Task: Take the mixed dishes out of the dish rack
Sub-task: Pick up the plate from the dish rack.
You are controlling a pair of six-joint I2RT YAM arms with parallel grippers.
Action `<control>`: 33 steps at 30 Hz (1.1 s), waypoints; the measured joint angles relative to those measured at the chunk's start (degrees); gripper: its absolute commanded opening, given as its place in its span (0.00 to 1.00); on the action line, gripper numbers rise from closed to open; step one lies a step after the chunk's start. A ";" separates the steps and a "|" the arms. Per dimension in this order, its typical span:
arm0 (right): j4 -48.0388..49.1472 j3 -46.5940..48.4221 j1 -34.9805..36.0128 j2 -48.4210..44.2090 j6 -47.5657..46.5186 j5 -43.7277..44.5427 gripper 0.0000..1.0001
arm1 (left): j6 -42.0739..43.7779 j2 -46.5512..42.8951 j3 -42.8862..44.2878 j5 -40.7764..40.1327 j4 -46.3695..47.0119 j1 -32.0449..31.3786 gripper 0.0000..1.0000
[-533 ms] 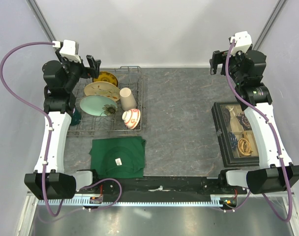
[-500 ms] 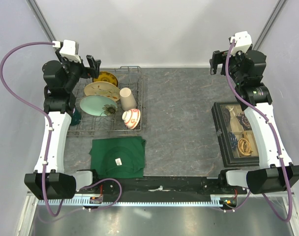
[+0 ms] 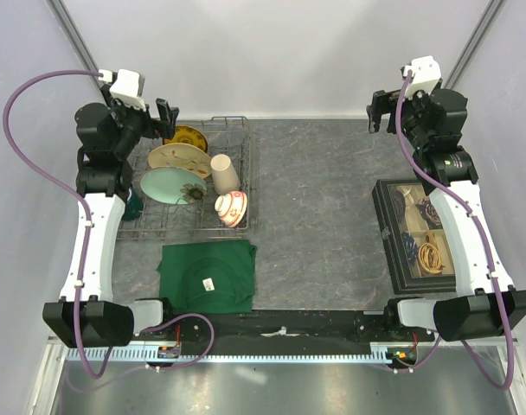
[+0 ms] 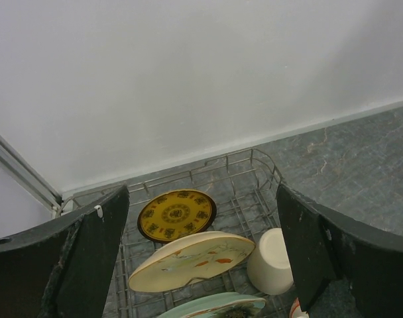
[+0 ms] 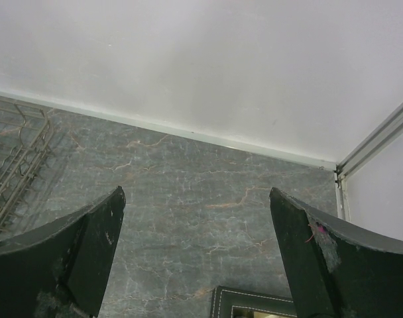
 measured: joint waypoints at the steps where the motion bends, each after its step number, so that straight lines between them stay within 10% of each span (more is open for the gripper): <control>1: -0.02 0.00 -0.02 0.00 0.00 -0.17 0.98 | 0.74 0.46 0.83 0.33 -1.09 0.00 0.99; 33: -1.22 -2.40 0.00 0.00 -0.44 -4.48 0.98 | 62.25 23.39 17.11 11.93 -30.12 -5.09 0.89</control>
